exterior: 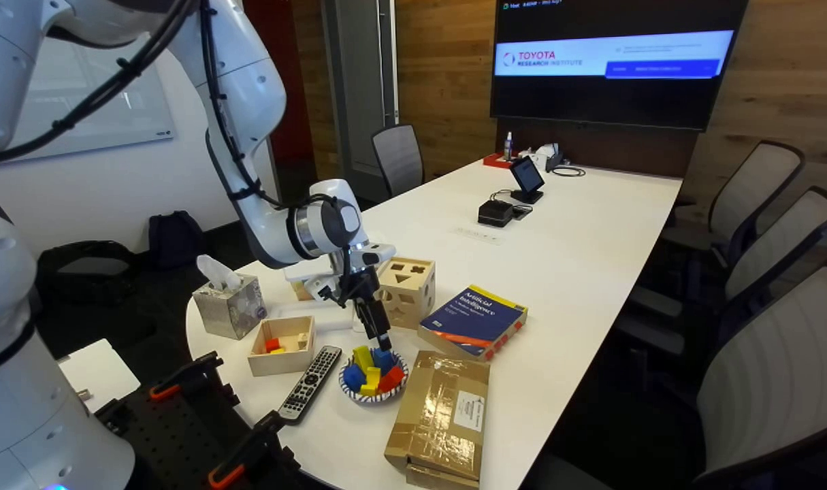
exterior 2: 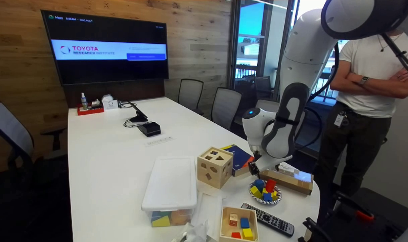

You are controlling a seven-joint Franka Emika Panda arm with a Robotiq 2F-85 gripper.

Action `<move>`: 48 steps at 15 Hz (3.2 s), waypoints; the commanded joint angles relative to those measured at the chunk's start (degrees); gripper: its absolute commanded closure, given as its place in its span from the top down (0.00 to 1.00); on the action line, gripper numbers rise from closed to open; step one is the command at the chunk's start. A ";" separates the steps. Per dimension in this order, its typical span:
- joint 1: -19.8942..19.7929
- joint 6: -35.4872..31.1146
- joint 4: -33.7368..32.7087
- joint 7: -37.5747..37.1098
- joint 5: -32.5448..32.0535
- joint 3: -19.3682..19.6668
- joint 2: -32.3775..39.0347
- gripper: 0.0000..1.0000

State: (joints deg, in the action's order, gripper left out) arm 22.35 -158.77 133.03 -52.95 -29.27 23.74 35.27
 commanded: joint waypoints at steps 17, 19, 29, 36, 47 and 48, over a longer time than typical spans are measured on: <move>0.34 -0.87 0.20 1.46 1.29 -0.15 2.93 1.00; 0.27 -1.18 0.33 1.86 1.37 -0.13 3.22 1.00; 0.13 0.77 -1.88 2.58 2.23 -0.49 4.60 1.00; 0.60 2.34 -5.86 3.73 4.29 -0.54 8.25 1.00; 1.43 1.71 -7.67 2.99 4.63 0.08 11.03 1.00; 1.46 1.71 -7.75 3.00 4.64 0.08 11.15 1.00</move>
State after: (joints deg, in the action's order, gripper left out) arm 23.18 -156.97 125.32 -50.80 -25.82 23.35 46.21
